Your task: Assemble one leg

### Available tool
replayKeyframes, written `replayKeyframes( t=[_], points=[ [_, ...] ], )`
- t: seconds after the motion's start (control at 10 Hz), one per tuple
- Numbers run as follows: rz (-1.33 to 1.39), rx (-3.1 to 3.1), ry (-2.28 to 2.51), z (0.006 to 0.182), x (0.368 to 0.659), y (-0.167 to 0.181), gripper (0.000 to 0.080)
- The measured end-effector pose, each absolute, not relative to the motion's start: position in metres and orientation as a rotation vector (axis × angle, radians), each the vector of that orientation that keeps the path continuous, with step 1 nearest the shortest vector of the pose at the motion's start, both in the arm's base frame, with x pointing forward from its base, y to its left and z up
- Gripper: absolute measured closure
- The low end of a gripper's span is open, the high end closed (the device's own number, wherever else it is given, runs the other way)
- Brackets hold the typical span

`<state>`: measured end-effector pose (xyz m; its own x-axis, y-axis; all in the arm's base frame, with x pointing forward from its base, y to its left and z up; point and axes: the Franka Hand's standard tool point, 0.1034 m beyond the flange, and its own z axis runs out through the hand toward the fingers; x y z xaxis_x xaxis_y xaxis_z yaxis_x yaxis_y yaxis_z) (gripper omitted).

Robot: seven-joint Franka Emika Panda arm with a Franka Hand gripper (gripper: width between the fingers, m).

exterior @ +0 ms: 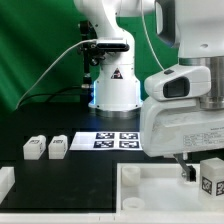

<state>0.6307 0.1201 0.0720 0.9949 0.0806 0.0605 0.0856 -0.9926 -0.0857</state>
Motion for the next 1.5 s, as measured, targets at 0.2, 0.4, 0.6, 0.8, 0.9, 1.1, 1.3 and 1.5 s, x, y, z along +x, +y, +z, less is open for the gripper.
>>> replayKeyframes(
  t=[0.2,0.4,0.6,0.8,0.9,1.1,1.3,1.5],
  points=[
    [-0.070,-3.035,0.219,0.0719,0.6305,0.1203,0.0504],
    [-0.053,-2.993,0.531,0.0719,0.6311,0.1180,0.0503],
    [-0.015,-2.845,1.011,0.0710,0.6307,0.1177,0.0503],
    [0.032,-2.604,1.509,0.0703,0.6296,0.1208,0.0503],
    [0.077,-2.435,1.732,0.0702,0.6295,0.1227,0.0503],
    [0.160,-2.174,2.008,0.0721,0.6324,0.1223,0.0503],
    [0.186,-1.989,2.192,0.0711,0.6325,0.1203,0.0503],
    [0.204,-1.848,2.315,0.0708,0.6328,0.1205,0.0503]
  ],
)
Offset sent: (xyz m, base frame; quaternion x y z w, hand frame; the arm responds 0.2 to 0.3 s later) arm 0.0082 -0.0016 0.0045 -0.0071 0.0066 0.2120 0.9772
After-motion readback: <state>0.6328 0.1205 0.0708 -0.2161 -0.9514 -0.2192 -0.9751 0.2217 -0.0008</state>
